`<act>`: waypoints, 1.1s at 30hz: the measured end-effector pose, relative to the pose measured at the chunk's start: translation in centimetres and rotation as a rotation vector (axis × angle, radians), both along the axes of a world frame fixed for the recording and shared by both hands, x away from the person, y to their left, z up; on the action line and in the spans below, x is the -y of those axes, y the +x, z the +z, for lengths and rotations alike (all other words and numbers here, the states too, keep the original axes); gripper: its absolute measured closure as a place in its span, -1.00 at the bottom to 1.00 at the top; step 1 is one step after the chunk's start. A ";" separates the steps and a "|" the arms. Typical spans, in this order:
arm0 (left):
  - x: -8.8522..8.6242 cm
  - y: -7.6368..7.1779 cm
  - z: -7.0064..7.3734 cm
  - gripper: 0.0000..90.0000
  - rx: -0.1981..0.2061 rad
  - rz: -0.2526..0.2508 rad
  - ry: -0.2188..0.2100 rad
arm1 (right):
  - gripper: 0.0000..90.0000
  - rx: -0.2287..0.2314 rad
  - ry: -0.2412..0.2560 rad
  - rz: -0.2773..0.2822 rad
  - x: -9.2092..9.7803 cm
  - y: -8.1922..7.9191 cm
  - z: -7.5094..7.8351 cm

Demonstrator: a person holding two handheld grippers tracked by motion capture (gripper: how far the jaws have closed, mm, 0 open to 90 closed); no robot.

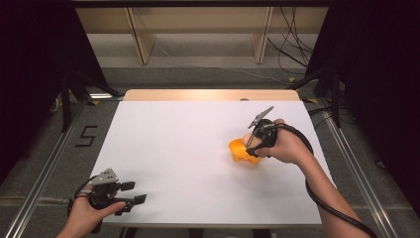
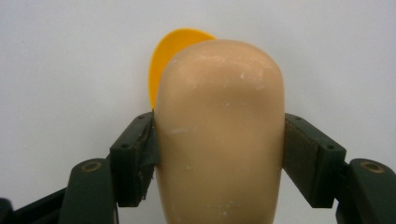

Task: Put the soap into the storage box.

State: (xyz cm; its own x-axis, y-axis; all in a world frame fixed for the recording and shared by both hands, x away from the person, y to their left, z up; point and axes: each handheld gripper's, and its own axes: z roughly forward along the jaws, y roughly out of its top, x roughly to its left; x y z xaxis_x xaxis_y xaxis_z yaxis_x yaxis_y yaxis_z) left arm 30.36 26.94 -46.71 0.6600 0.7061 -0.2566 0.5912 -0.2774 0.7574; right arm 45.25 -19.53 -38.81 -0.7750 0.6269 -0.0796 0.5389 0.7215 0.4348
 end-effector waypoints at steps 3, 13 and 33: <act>0.0 0.0 0.0 -0.38 -0.001 0.001 0.000 | -0.26 0.002 0.007 0.003 0.0 0.6 -0.5; 0.0 0.0 0.0 -0.38 0.002 0.000 -0.005 | -0.26 -0.005 0.015 0.007 0.2 1.2 -1.4; -0.1 0.0 0.0 -0.38 0.002 0.001 -0.001 | -0.27 0.012 0.003 0.046 -0.1 1.9 -2.8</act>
